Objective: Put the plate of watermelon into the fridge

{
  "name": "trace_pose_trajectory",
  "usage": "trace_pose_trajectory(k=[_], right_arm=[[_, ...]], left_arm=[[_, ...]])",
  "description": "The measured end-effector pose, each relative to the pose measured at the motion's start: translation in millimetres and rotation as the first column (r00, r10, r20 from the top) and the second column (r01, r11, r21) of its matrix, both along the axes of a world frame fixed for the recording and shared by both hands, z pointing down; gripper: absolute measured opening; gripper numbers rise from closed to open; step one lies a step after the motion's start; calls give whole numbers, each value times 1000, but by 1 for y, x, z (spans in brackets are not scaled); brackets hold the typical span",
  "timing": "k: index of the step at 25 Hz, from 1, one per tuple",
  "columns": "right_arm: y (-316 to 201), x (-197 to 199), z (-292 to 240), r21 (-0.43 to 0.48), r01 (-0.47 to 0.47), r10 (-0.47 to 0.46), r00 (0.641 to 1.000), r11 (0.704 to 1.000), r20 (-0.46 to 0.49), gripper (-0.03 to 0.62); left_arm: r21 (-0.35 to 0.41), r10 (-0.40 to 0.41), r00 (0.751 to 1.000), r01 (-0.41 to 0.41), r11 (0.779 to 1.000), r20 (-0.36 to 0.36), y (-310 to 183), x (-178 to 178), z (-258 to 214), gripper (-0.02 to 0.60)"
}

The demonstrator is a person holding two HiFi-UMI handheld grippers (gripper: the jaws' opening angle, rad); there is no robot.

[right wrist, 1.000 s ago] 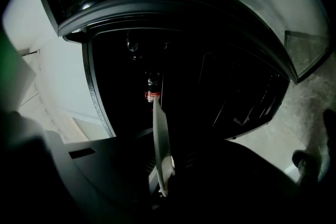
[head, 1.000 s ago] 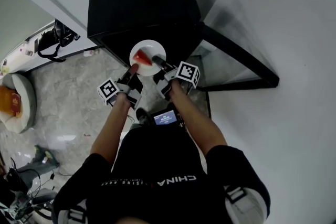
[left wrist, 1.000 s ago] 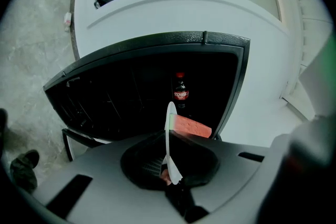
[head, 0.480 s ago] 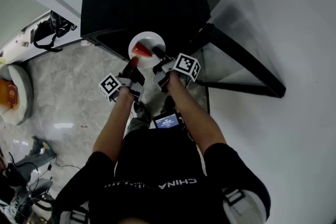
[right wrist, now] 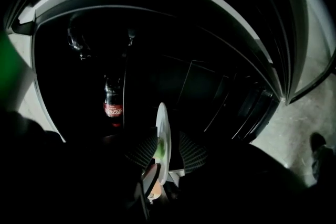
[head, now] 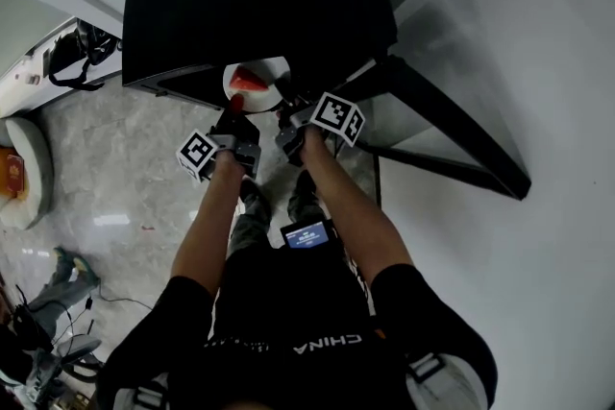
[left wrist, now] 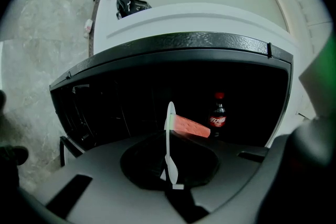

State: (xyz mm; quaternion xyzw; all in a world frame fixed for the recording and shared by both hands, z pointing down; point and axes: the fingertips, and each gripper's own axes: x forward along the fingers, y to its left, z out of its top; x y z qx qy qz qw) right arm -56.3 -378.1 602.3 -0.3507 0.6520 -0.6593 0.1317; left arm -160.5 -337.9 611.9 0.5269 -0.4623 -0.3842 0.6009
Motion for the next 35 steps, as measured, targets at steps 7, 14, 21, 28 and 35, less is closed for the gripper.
trace_pose_trajectory(k=[7, 14, 21, 28, 35], right_arm=[[-8, 9, 32, 6, 7, -6, 996, 1000, -87, 112], [-9, 10, 58, 43, 53, -45, 983, 998, -180, 86], [-7, 0, 78, 120, 222, -175, 933, 968, -315, 24], [8, -22, 93, 163, 460, -354, 827, 873, -437, 17], [12, -38, 105, 162, 542, -429, 785, 824, -447, 17]], left_arm=[[-26, -71, 996, 72, 997, 45, -28, -8, 36, 18], [-62, -114, 990, 119, 991, 85, -42, -4, 74, 20], [-49, -126, 986, 132, 990, 108, -50, 0, 90, 20], [-46, -133, 986, 139, 989, 104, -55, -1, 104, 20], [-3, -102, 986, 104, 995, 134, -66, 8, 101, 20]])
